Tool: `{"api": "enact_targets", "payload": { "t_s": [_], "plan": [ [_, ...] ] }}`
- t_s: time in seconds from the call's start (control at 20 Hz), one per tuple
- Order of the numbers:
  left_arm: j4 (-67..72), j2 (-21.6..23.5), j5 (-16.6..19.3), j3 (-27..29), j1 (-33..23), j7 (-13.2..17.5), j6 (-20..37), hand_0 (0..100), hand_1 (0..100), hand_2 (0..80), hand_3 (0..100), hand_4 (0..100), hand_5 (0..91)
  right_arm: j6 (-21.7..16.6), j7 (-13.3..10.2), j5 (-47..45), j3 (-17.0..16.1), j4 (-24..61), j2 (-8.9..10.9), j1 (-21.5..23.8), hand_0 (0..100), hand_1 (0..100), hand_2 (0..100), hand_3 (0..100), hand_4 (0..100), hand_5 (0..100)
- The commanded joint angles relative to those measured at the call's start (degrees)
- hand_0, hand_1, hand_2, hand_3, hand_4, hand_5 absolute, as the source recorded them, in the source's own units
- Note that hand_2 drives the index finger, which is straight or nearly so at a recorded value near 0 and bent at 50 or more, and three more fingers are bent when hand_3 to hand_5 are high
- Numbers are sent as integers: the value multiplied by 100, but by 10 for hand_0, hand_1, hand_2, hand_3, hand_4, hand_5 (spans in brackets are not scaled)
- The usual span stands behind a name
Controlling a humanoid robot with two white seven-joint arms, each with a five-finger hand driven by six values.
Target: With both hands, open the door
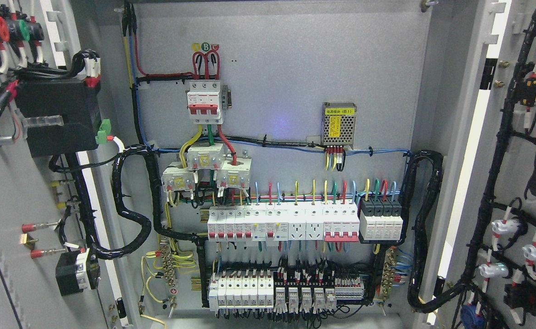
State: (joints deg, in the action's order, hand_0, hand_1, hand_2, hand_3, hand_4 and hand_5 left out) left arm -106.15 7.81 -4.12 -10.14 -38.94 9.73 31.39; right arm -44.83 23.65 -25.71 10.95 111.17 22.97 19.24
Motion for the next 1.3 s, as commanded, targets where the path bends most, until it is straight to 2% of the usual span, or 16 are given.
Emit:
{"api": "enact_targets", "payload": {
  "t_s": [0.0, 0.15, 0.35, 0.45, 0.7, 0.95, 1.15, 1.25],
  "plan": [
    [-538, -17, -1, 21, 149, -6, 288, 0, 0, 0, 0, 31, 0, -272, -1, -4, -717, 336, 76, -87, 107, 0, 0, 0, 0, 0],
    [-722, -26, 8, 30, 272, -15, 604, 0, 0, 0, 0, 31, 0, -404, -10, -13, -884, 388, 85, -104, 107, 0, 0, 0, 0, 0],
    [-758, -113, 25, 48, 562, -15, 622, 0, 0, 0, 0, 31, 0, -413, -106, -371, -1007, 494, 94, -218, 107, 0, 0, 0, 0, 0],
    [-845, -157, 34, 65, 703, -15, 710, 0, 0, 0, 0, 31, 0, -413, -107, -715, -1043, 494, 111, -280, 107, 0, 0, 0, 0, 0],
    [-995, -280, 51, 56, 1001, -15, 869, 0, 0, 0, 0, 30, 0, -413, -107, -882, -1201, 529, 155, -280, 107, 0, 0, 0, 0, 0],
    [-1004, -351, 60, 109, 1353, -24, 974, 0, 0, 0, 0, 30, 0, -413, -107, -1138, -1280, 547, 304, -228, 107, 0, 0, 0, 0, 0],
    [-1004, -377, 60, 223, 1599, -76, 1202, 0, 0, 0, 0, 31, 0, -413, -98, -1147, -1368, 520, 550, -210, 107, 0, 0, 0, 0, 0],
    [-1004, -430, 60, 293, 1731, -76, 1282, 0, 0, 0, 0, 31, 0, -404, -98, -1190, -1377, 494, 577, -184, 107, 0, 0, 0, 0, 0]
  ]
}}
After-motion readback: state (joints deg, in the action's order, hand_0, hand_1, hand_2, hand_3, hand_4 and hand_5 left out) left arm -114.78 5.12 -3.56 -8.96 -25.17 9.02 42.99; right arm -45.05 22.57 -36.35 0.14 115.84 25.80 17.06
